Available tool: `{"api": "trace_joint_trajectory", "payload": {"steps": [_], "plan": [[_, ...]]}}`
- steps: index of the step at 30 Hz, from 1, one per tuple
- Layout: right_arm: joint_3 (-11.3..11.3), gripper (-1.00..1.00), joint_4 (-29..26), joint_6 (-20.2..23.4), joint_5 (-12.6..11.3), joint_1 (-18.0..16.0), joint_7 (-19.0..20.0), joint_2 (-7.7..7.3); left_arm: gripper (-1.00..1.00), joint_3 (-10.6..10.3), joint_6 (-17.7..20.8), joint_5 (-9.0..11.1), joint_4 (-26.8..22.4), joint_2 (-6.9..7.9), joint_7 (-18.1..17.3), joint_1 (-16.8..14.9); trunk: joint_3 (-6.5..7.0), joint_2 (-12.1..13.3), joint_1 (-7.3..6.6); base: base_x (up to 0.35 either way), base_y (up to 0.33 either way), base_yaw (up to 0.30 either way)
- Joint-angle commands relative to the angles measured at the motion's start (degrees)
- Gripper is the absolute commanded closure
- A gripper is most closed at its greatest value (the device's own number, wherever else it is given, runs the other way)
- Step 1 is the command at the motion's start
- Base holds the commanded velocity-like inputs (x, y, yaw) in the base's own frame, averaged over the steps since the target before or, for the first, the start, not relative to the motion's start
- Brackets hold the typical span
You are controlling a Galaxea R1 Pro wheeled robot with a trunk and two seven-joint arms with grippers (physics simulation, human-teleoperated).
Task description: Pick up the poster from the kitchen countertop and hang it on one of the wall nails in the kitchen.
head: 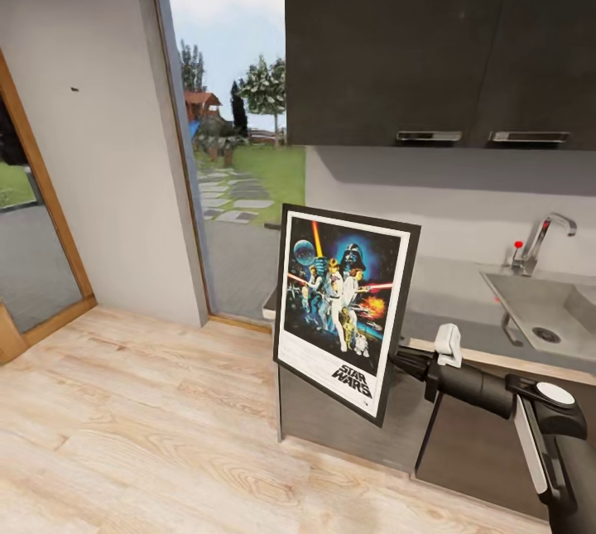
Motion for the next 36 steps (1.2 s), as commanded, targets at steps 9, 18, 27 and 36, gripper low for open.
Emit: {"api": "trace_joint_trajectory", "payload": {"steps": [9, 18, 27, 36], "plan": [[-0.07, 1.0, -0.03, 0.72, 0.01, -0.05, 0.24, 0.06, -1.0, 0.1, 0.01, -0.02, -0.08, -0.03, -0.33, -0.01, 1.56, 3.57, -1.97, 0.0, 0.0, 0.0], [-0.12, 1.0, 0.03, 0.72, 0.03, -0.05, 0.19, 0.05, -1.0, 0.09, 0.01, -0.02, -0.08, -0.01, -0.33, -0.01, 3.17, 7.18, -3.95, 0.0, 0.0, 0.0], [-0.09, 1.0, 0.05, 0.72, 0.01, -0.05, 0.29, 0.05, -1.0, 0.09, -0.01, -0.02, -0.12, 0.02, -0.33, -0.01, 4.79, 10.79, -5.93, 0.0, 0.0, 0.0], [-0.07, 1.0, 0.06, 0.72, 0.01, -0.05, 0.3, 0.07, -1.0, 0.09, 0.01, -0.02, -0.07, -0.02, -0.33, -0.01, 6.4, 14.4, -7.9, 0.0, 0.0, 0.0]]}}
